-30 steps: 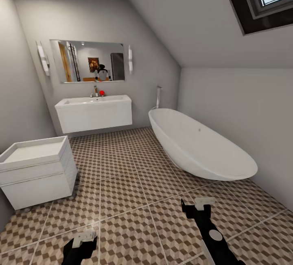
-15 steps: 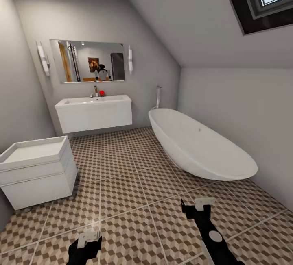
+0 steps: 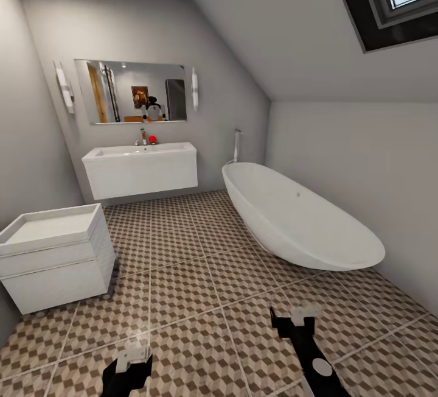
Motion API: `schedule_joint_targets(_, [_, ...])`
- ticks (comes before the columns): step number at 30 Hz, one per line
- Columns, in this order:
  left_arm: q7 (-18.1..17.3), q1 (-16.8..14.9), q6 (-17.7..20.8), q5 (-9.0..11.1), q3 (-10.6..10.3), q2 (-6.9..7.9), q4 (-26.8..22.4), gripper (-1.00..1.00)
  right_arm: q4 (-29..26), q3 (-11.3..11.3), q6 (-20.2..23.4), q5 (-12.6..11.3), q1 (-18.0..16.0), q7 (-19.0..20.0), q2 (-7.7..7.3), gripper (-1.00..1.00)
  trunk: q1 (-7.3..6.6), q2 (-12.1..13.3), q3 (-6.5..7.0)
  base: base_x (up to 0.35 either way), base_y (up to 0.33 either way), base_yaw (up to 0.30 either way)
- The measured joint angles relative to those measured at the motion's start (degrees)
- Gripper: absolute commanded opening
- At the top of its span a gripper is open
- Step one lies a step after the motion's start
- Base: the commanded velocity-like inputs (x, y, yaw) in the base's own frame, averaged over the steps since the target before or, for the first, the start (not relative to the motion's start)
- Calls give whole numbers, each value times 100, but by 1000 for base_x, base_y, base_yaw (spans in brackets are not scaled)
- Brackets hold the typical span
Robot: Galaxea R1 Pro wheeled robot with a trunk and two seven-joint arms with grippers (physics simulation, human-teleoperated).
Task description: Take the four mousetraps from the cabinet in the bathroom and place them on the bathroom floor. Make sure all four end up on the same floor surface, and ensure that at least two of them are either under or directly next to the same bathroom sink.
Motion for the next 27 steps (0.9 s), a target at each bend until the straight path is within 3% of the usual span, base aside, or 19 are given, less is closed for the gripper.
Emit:
schedule_joint_targets(6, [9, 0, 3, 5, 28, 7, -108, 100, 357, 3, -1173, 0, 2, 2, 10, 100, 0, 0, 0, 0, 0, 0])
schedule_joint_targets(8, [10, 0, 4, 9, 33, 9, -221, 100, 379, 2, -1330, 1, 2, 2, 17, 100, 0, 0, 0, 0, 0, 0])
schedule_joint_targets(22, [1, 0, -33, -9, 32, 29, 81, 100, 902, 0, -1443, -6, 0, 5, 16, 100, 0, 0, 0, 0, 0, 0])
schedule_joint_targets(27, [-11, 0, -38, -17, 47, 124, -149, 100, 1010, 20, -1455, -3, 0, 6, 71, 100, 0, 0, 0, 0, 0, 0])
